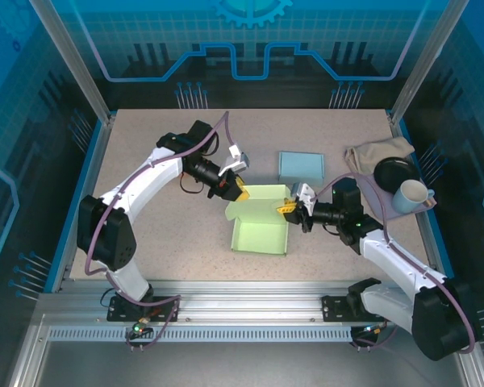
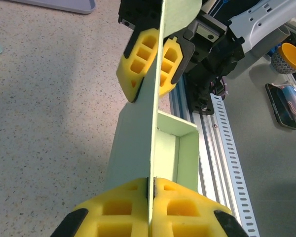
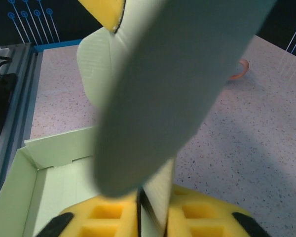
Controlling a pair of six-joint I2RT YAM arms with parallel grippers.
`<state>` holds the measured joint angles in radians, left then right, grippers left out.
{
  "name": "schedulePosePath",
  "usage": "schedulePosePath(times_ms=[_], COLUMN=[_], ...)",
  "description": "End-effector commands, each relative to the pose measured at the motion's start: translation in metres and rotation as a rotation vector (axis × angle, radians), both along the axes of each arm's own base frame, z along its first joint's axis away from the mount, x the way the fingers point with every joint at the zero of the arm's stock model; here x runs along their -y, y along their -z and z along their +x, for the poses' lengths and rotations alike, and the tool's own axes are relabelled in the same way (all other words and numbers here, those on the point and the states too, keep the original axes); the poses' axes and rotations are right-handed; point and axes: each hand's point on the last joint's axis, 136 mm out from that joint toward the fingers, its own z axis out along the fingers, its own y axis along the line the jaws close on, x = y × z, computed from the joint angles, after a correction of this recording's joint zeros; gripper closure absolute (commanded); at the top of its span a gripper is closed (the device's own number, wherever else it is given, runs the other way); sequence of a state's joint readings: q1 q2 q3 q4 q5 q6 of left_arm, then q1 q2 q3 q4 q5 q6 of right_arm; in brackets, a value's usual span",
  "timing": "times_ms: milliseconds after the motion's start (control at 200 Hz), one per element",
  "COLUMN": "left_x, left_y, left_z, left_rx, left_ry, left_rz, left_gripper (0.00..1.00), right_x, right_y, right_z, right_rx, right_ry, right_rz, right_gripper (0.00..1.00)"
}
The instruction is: Fold the paper box
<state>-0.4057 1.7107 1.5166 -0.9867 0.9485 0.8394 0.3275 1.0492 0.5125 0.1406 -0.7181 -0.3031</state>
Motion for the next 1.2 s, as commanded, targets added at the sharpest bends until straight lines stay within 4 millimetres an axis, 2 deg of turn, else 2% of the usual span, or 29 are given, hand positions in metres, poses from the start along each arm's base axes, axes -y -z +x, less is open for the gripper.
schedulePosePath(times_ms=[0, 30, 80, 140, 220, 285, 370, 400, 455, 485, 580, 645, 745, 845, 965, 1045, 1195], left_x=[0.006, 0.006, 0.005, 0.002, -0.008, -0.027, -0.063, -0.08, -0.111, -0.125, -0.152, -0.157, -0.142, -0.123, -0.099, -0.092, -0.091], left_y=[-0.01, -0.01, -0.01, -0.013, -0.018, -0.021, -0.018, -0.019, -0.006, -0.001, 0.018, 0.036, 0.053, 0.05, 0.04, 0.042, 0.051], left_z=[0.013, 0.017, 0.027, 0.038, 0.062, 0.085, 0.098, 0.097, 0.088, 0.08, 0.058, 0.049, 0.043, 0.04, 0.025, 0.015, 0.011], left_rx=[0.046, 0.056, 0.082, 0.113, 0.151, 0.164, 0.095, 0.075, 0.001, -0.029, -0.078, -0.129, -0.186, -0.142, -0.033, 0.025, 0.062], left_ry=[-0.027, -0.053, -0.11, -0.194, -0.401, -0.65, -0.988, -1.104, -1.311, -1.392, -1.523, -1.55, -1.471, -1.337, -1.135, -1.058, -1.032], left_rz=[-0.047, -0.041, -0.038, -0.037, -0.017, -0.001, -0.015, -0.033, -0.043, -0.055, -0.071, -0.051, -0.085, -0.176, -0.257, -0.241, -0.253], left_gripper=[0.92, 0.85, 0.82, 0.65, 0.59, 0.56, 0.54, 0.5, 0.42, 0.4, 0.4, 0.42, 0.43, 0.47, 0.47, 0.47, 0.46], right_x=[-0.007, -0.006, -0.006, -0.005, -0.005, -0.004, -0.002, -0.002, -0.002, -0.003, -0.009, -0.015, -0.021, -0.024, -0.024, -0.028, -0.037], right_y=[-0.015, -0.014, -0.011, -0.009, -0.005, -0.002, 0.0, 0.0, 0.002, -0.004, -0.006, -0.007, -0.006, 0.001, 0.014, 0.02, 0.026], right_z=[-0.004, -0.003, -0.001, 0.003, 0.008, 0.013, 0.022, 0.024, 0.027, 0.03, 0.029, 0.028, 0.028, 0.031, 0.034, 0.034, 0.029], right_rx=[0.045, 0.041, 0.04, 0.039, 0.043, 0.052, 0.063, 0.061, 0.046, 0.072, 0.079, 0.082, 0.064, 0.008, -0.062, -0.081, -0.078], right_ry=[-0.043, -0.036, -0.024, -0.006, 0.016, 0.047, 0.084, 0.096, 0.113, 0.117, 0.115, 0.114, 0.119, 0.132, 0.145, 0.138, 0.099], right_rz=[0.022, 0.019, 0.014, 0.009, -0.002, -0.013, -0.018, -0.018, -0.021, -0.006, 0.006, 0.002, 0.001, -0.001, -0.02, -0.019, -0.018], right_gripper=[1.0, 1.0, 1.0, 1.0, 1.0, 1.0, 1.0, 1.0, 1.0, 1.0, 1.0, 1.0, 1.0, 1.0, 1.0, 1.0, 1.0])
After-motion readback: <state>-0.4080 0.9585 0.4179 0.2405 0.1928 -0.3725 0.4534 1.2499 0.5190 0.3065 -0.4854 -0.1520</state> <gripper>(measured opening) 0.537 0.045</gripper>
